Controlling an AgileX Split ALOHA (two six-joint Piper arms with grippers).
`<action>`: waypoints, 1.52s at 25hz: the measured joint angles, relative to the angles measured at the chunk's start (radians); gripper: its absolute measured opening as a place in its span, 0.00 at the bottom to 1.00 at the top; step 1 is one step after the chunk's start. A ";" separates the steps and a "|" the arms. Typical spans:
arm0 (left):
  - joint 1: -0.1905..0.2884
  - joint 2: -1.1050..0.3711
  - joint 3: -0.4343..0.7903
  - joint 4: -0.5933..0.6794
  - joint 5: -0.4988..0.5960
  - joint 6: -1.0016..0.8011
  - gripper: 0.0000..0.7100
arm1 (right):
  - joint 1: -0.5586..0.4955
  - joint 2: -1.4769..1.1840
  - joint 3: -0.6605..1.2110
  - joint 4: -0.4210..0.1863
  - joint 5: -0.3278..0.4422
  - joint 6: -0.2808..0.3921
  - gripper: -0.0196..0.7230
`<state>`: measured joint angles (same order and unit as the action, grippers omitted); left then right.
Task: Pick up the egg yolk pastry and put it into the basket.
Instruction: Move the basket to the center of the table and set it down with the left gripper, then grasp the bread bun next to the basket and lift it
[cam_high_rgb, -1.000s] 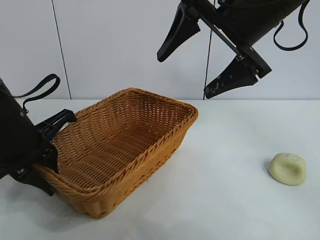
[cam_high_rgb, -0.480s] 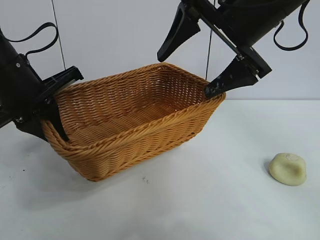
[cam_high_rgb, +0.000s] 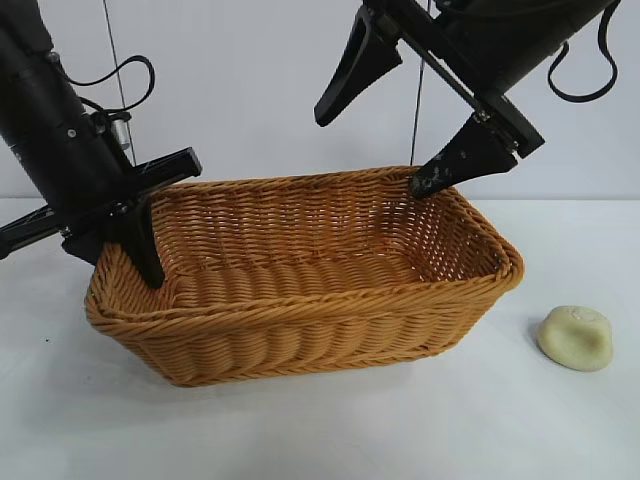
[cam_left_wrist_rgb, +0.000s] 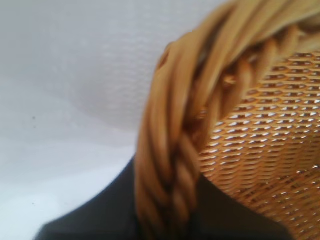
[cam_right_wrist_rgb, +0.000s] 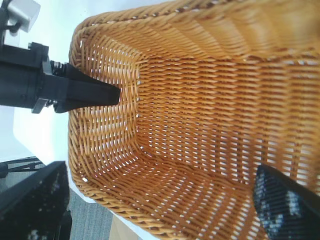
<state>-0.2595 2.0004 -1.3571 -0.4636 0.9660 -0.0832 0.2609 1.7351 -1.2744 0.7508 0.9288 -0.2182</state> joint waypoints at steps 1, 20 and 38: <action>0.000 0.013 -0.020 0.000 0.017 0.014 0.15 | 0.000 0.000 0.000 0.000 0.000 0.000 0.96; 0.000 0.126 -0.054 0.049 -0.011 0.069 0.15 | 0.000 0.000 0.000 -0.003 0.002 0.005 0.96; 0.000 0.070 -0.094 0.061 0.089 0.067 0.97 | 0.000 0.000 0.000 -0.005 0.002 0.005 0.96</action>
<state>-0.2595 2.0703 -1.4508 -0.4026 1.0547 -0.0166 0.2609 1.7351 -1.2744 0.7458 0.9312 -0.2133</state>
